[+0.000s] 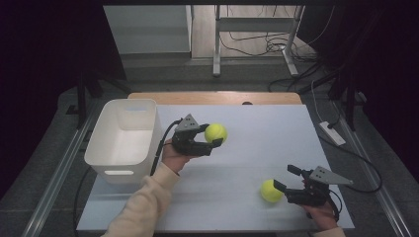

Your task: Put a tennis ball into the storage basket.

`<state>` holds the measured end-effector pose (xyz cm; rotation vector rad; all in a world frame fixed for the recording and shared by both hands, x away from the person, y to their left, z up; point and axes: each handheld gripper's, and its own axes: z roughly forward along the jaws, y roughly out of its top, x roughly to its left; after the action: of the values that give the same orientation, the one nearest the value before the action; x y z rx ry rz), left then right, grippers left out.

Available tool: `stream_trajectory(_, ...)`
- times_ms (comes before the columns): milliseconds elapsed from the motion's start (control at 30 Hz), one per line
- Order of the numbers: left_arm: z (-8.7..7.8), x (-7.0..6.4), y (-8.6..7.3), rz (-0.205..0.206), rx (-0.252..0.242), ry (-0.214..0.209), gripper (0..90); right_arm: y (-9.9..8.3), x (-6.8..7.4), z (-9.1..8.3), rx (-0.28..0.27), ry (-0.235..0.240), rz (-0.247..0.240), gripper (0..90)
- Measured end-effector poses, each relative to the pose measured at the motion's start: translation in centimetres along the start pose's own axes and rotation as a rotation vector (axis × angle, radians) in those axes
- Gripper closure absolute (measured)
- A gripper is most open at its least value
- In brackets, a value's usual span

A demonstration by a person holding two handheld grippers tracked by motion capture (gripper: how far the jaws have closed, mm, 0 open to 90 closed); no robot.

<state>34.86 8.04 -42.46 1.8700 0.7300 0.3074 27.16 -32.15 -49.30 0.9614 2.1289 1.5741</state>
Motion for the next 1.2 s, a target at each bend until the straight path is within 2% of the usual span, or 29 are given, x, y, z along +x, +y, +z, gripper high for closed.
stream_trajectory(633,-2.9,0.8,1.1,-0.008,-0.054,0.047,27.3,0.0,0.0,0.0,0.000,-0.005,0.001,15.8)
stream_trajectory(1200,-4.7,1.4,1.5,-0.012,-0.082,0.077,27.3,0.0,0.0,0.0,0.004,-0.007,-0.002,15.8)
